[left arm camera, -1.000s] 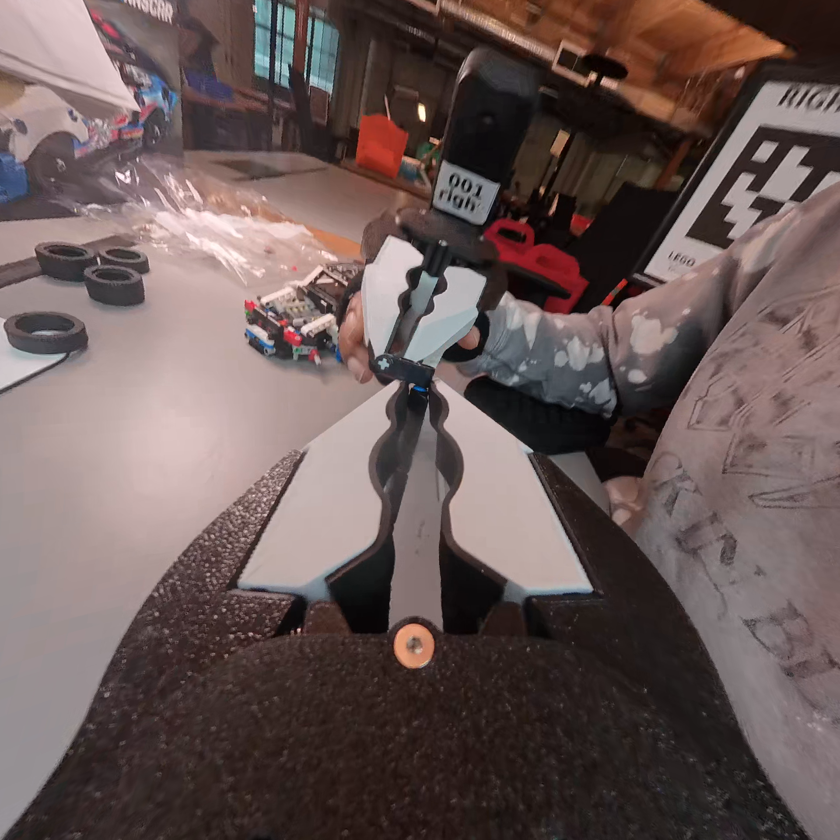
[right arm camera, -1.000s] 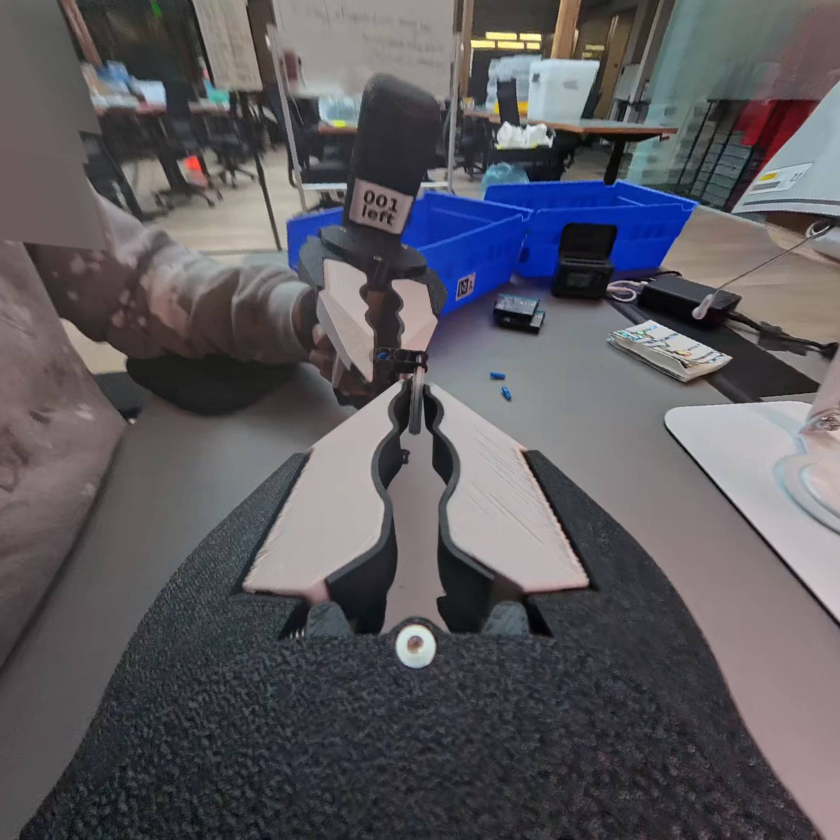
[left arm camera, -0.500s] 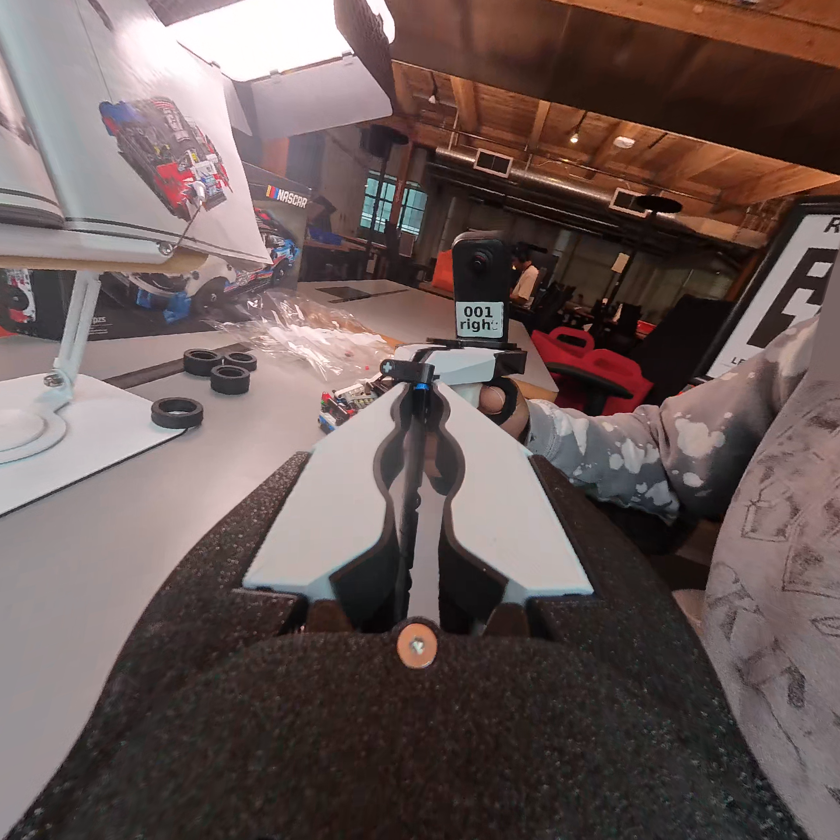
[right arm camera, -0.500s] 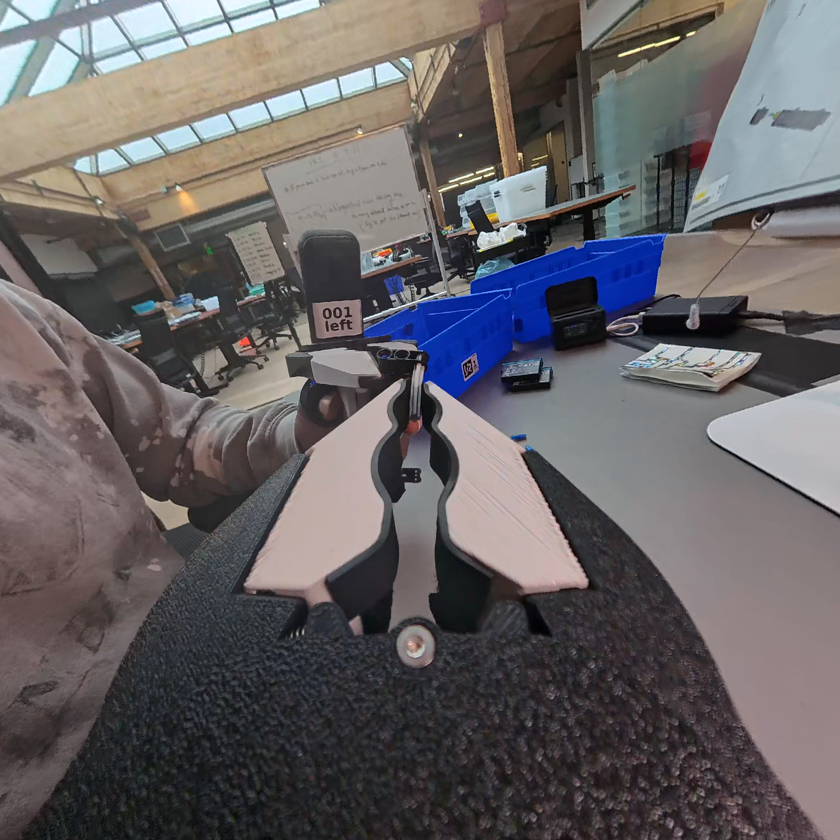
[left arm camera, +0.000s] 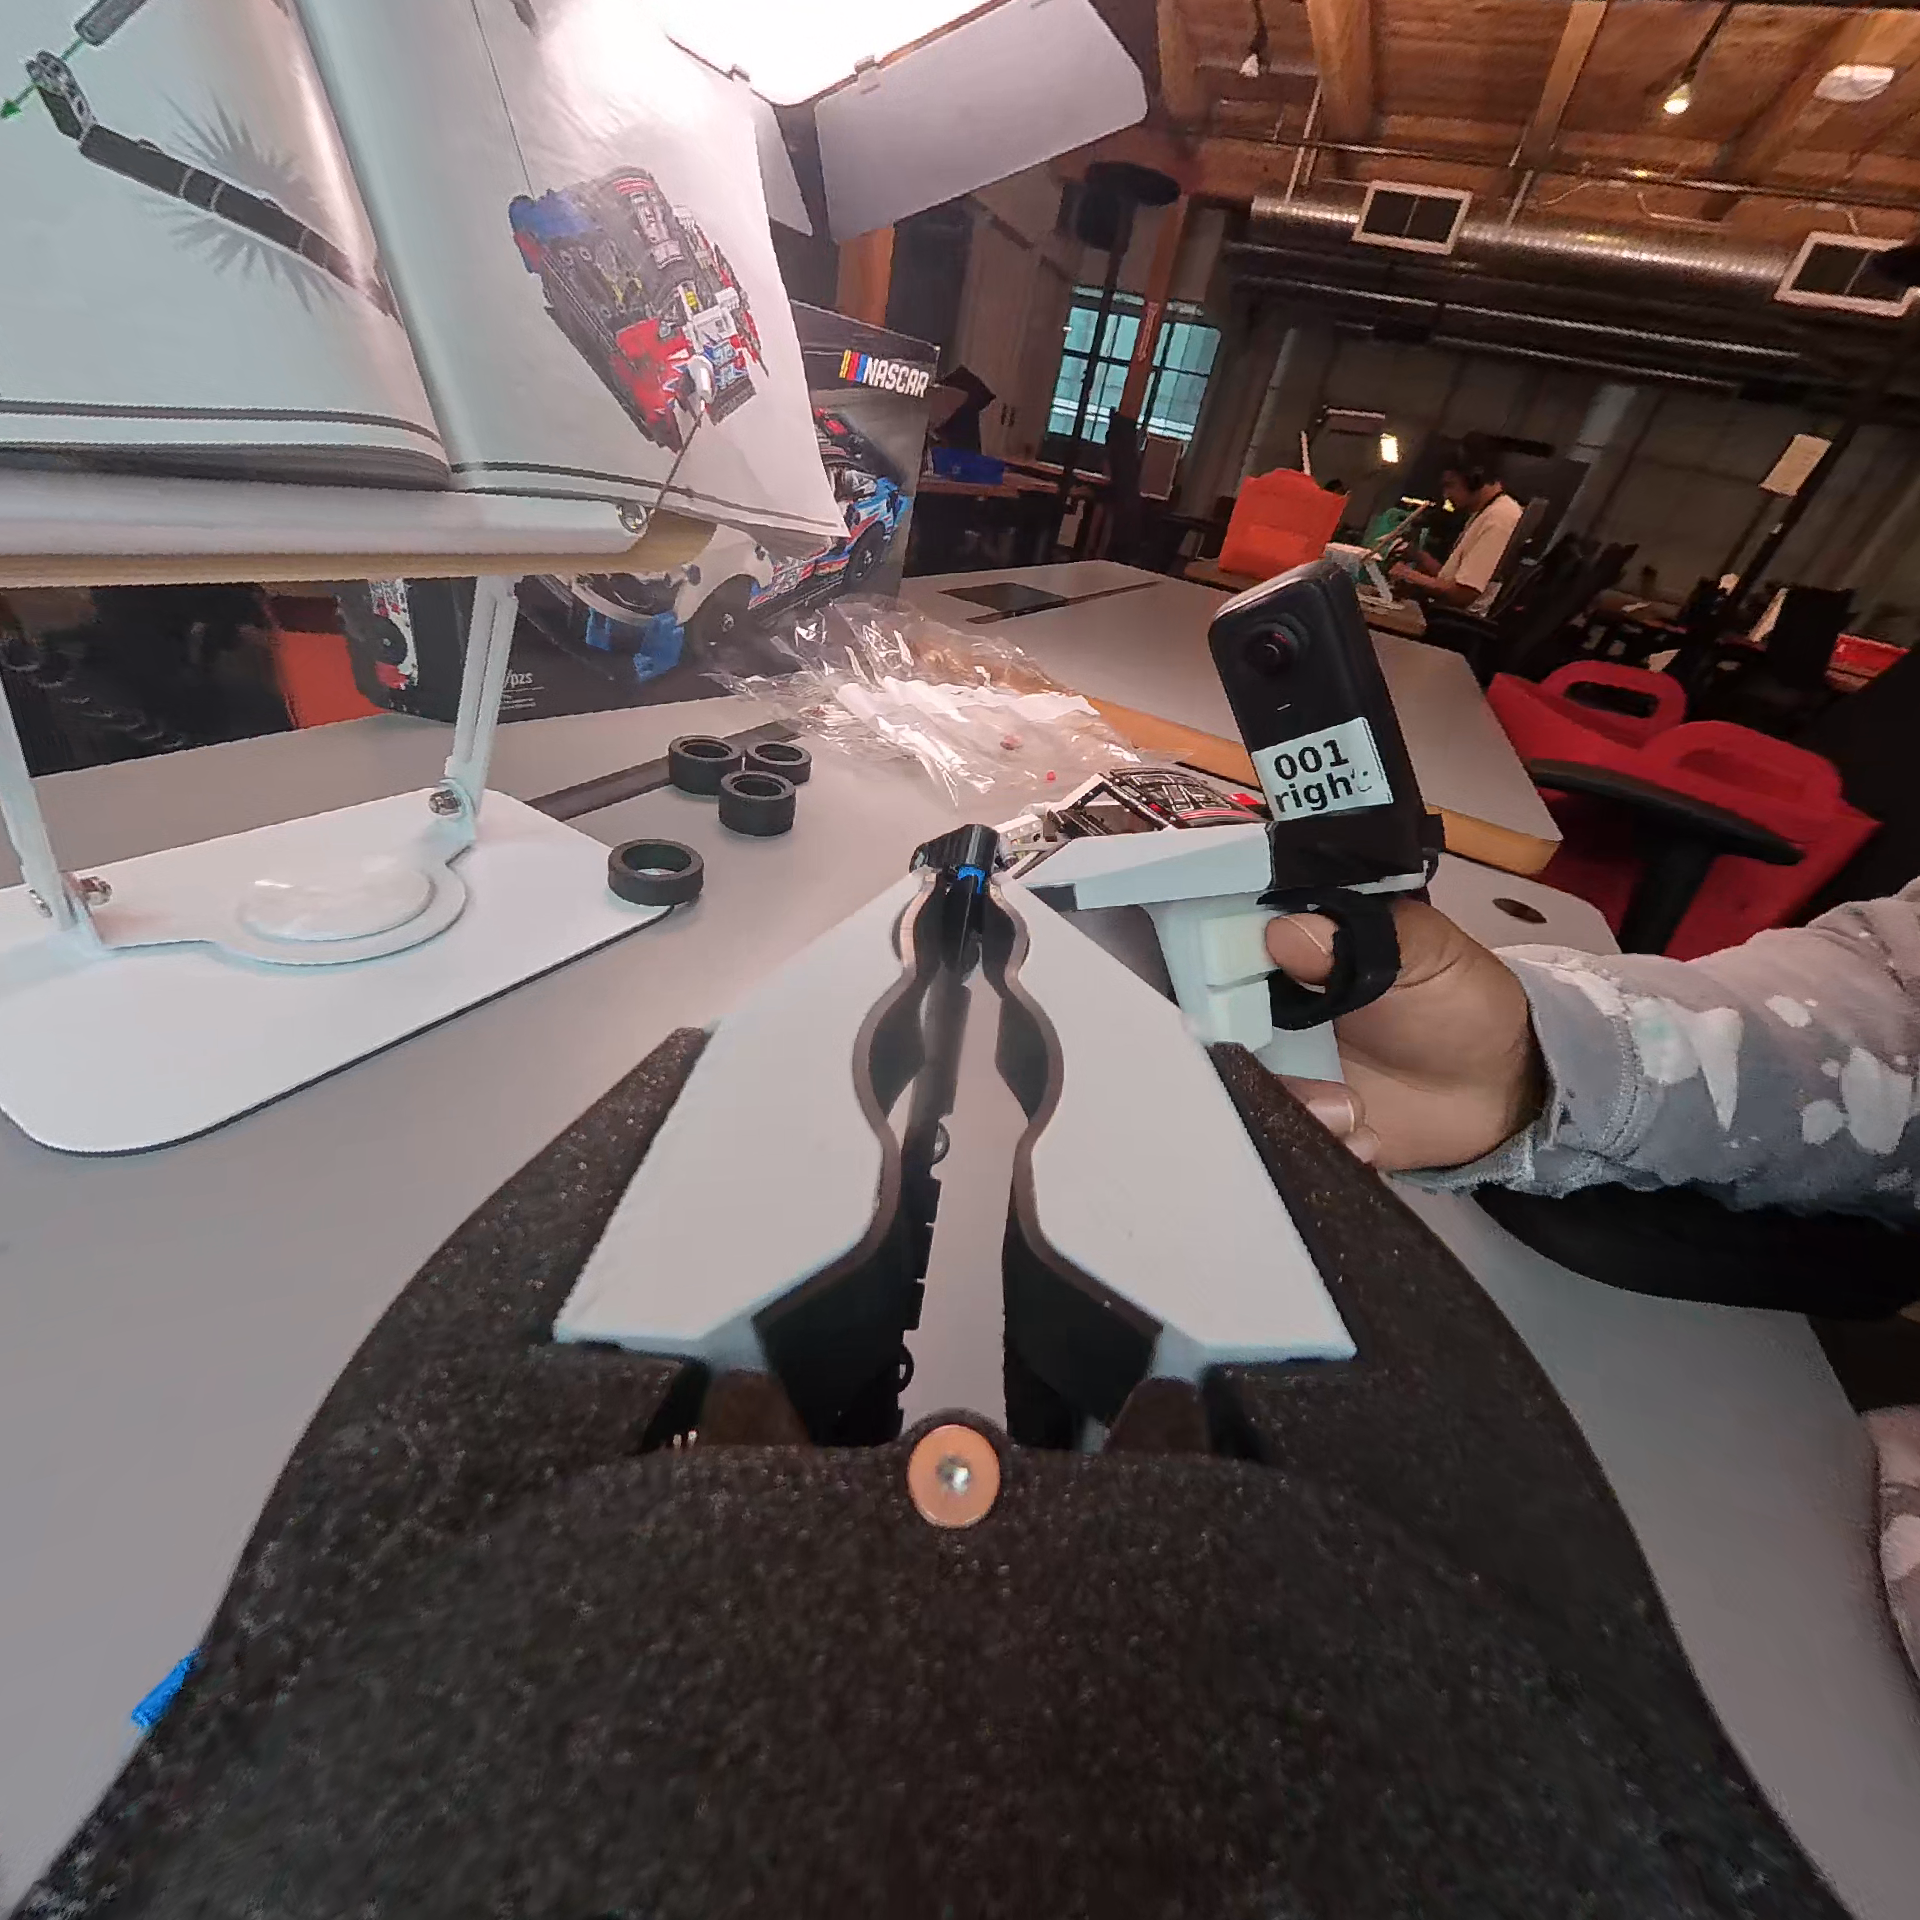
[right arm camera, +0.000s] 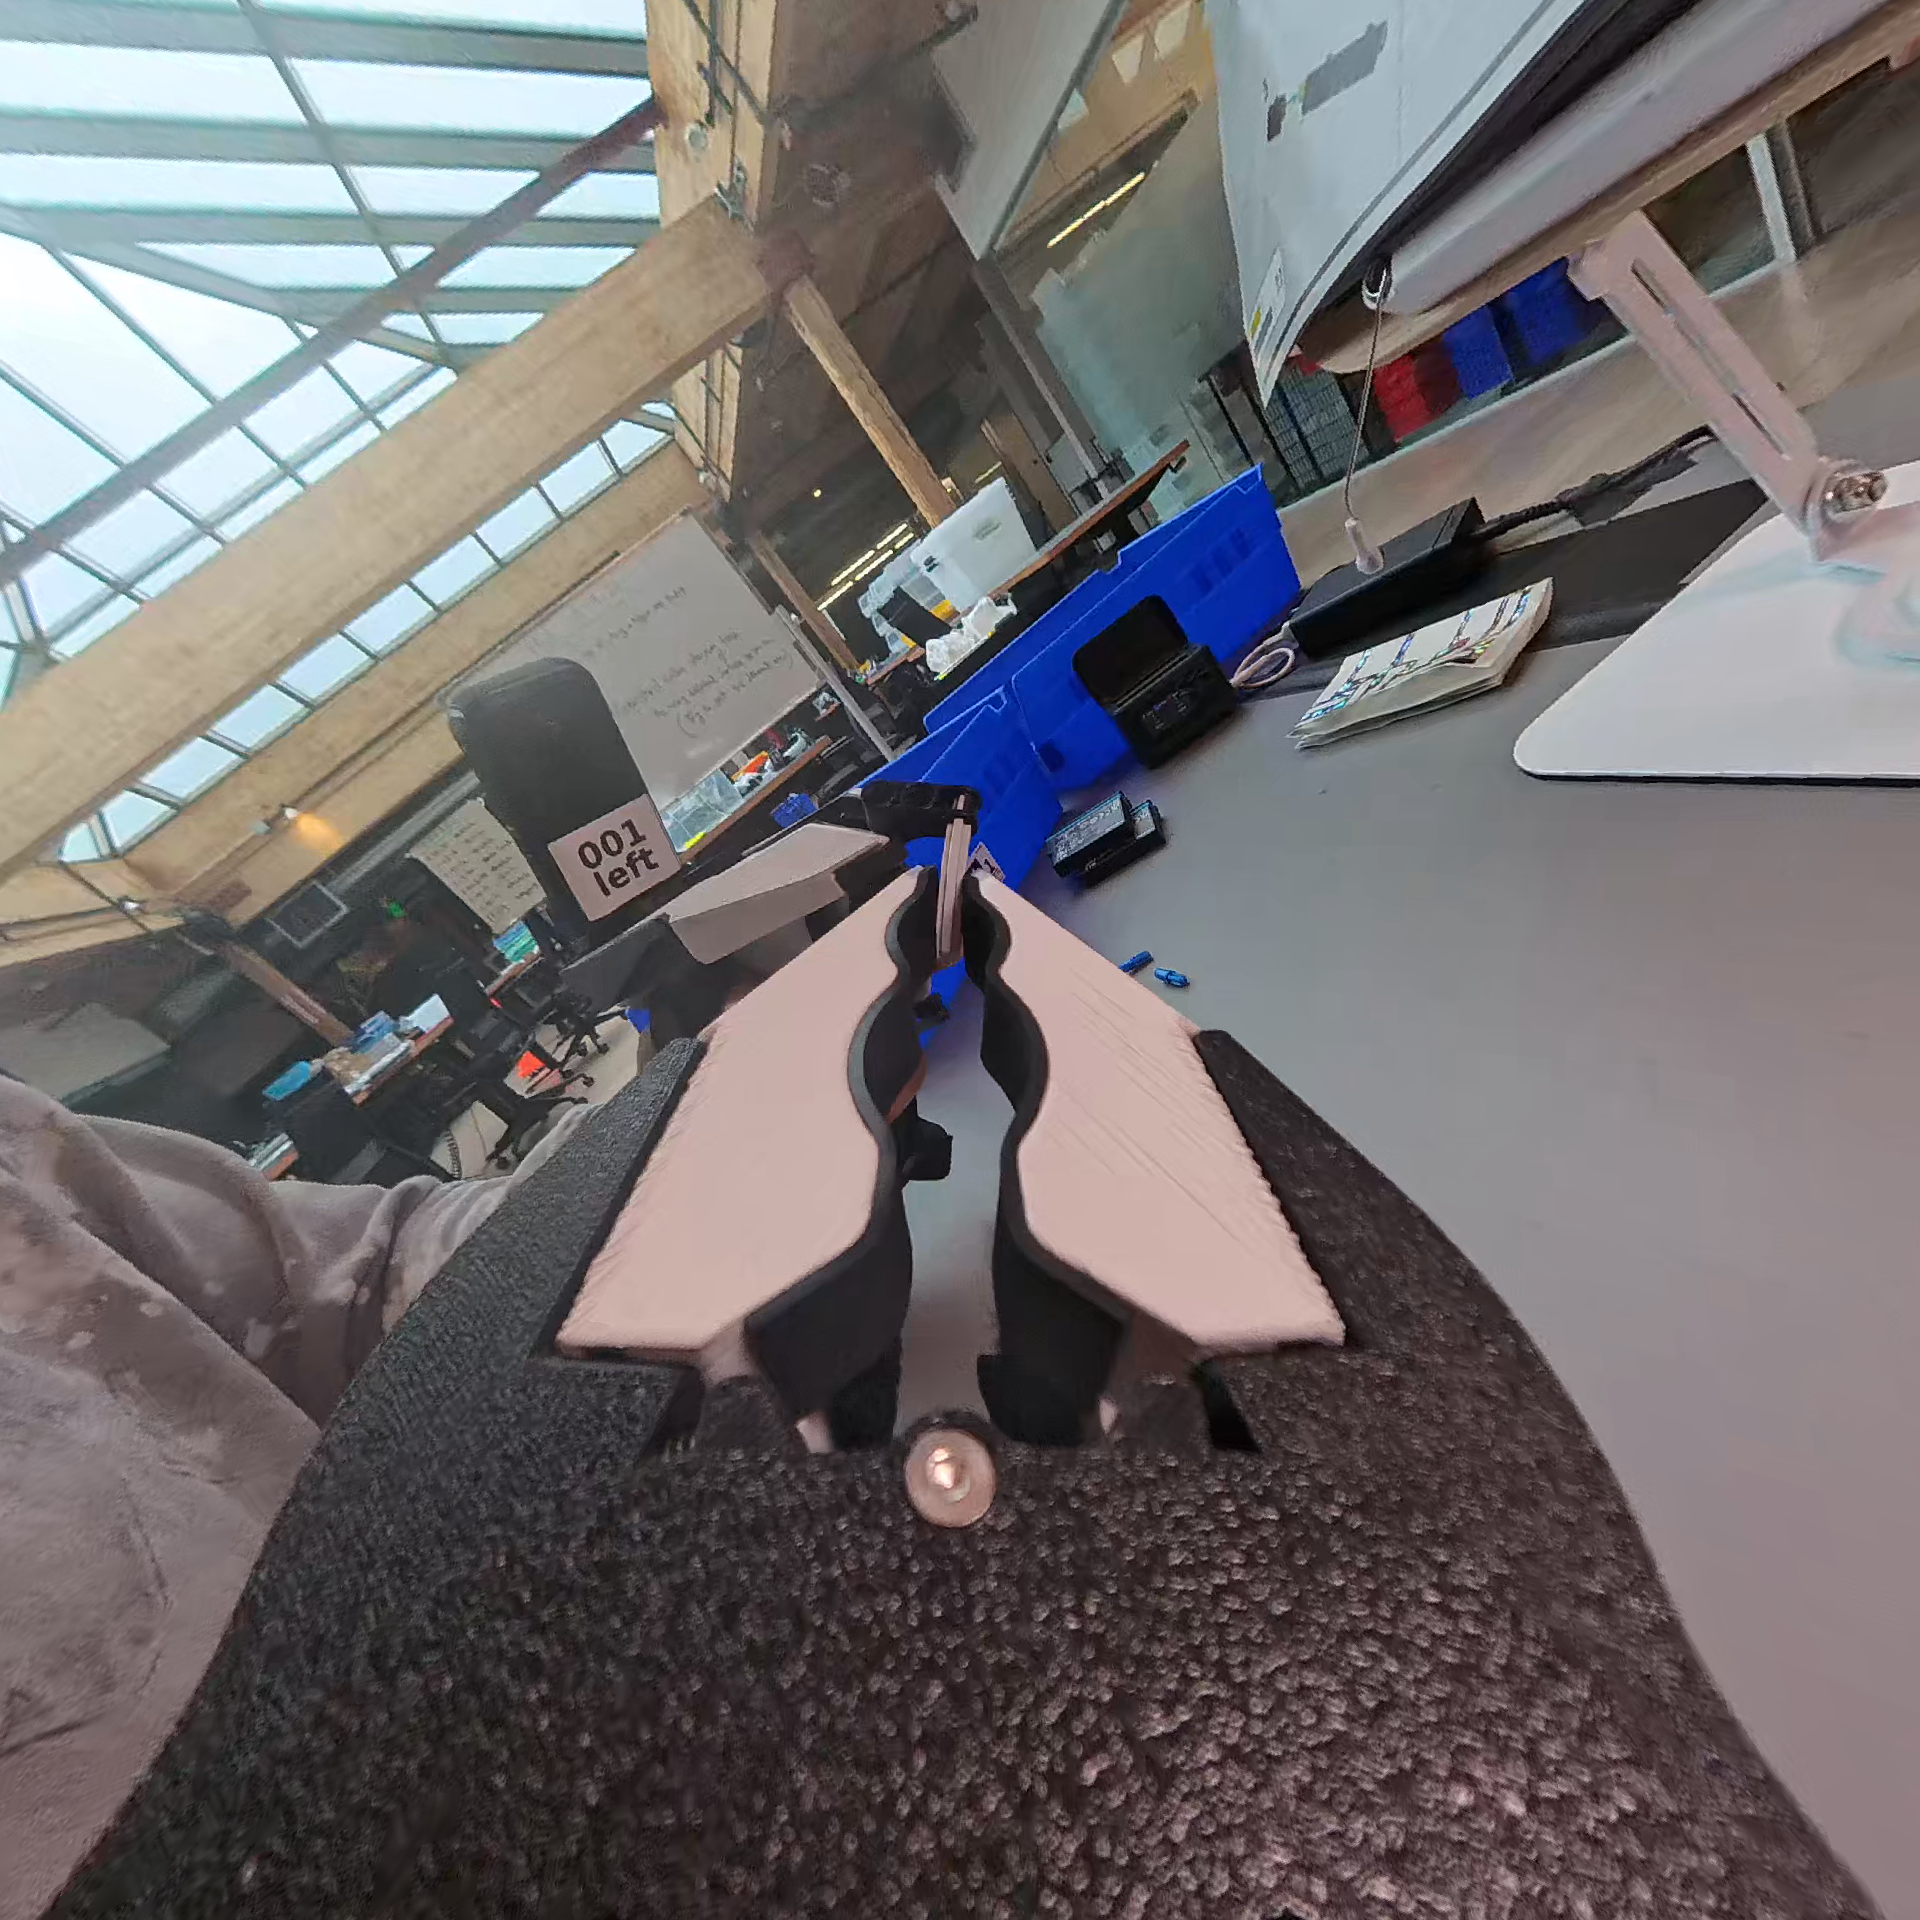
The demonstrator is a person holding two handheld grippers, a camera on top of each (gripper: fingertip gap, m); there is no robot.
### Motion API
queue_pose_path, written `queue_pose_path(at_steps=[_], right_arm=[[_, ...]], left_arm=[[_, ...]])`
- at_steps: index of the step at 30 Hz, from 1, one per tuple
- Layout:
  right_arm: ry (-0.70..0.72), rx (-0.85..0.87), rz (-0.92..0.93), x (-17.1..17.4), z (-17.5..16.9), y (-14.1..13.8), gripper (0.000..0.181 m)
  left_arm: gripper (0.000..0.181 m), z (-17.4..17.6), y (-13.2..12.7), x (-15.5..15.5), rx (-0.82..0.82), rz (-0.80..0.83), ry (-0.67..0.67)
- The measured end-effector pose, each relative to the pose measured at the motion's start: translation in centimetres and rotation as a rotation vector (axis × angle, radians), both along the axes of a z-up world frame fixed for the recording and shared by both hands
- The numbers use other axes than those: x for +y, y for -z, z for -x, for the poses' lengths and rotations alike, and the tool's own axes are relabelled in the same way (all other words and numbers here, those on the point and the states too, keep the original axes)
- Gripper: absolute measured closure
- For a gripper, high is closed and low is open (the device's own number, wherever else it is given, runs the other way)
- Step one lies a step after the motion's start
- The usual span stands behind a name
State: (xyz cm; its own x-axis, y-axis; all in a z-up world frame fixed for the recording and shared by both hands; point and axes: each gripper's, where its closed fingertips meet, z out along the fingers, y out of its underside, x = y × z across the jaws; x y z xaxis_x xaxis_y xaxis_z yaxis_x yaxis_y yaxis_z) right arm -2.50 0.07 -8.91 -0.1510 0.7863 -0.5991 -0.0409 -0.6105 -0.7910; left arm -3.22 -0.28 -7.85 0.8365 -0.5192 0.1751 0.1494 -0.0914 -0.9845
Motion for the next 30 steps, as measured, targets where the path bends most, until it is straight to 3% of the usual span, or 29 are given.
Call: queue_pose_path(at_steps=[4, 6, 12, 16, 25, 30], right_arm=[[-0.090, 0.097, -0.070, -0.8, -0.9, -1.0, 0.177], [-0.132, 0.130, -0.198, -1.4, -1.4, -1.6, 0.177], [-0.083, 0.081, -0.556, -1.7, -1.9, -1.7, 0.177], [-0.044, 0.026, -0.824, -2.2, -2.0, -1.4, 0.177], [-0.031, -0.064, -1.337, -4.1, -2.1, -0.1, 0.177], [-0.034, -0.060, -1.404, -4.1, -2.6, -1.3, 0.177]], left_arm=[[0.176, -1.4, -0.3, -1.0, 0.063, -0.015, 0.112], [0.175, -2.4, -0.7, -2.0, 0.076, -0.055, 0.164], [0.157, -3.1, -0.8, -3.3, -0.072, 0.054, 0.315], [0.156, -2.4, -0.8, -3.1, -0.246, 0.188, 0.361], [0.176, -3.6, 1.2, -4.2, -0.340, 0.414, 0.503], [0.179, -3.9, 0.0, -4.1, -0.433, 0.354, 0.507]])
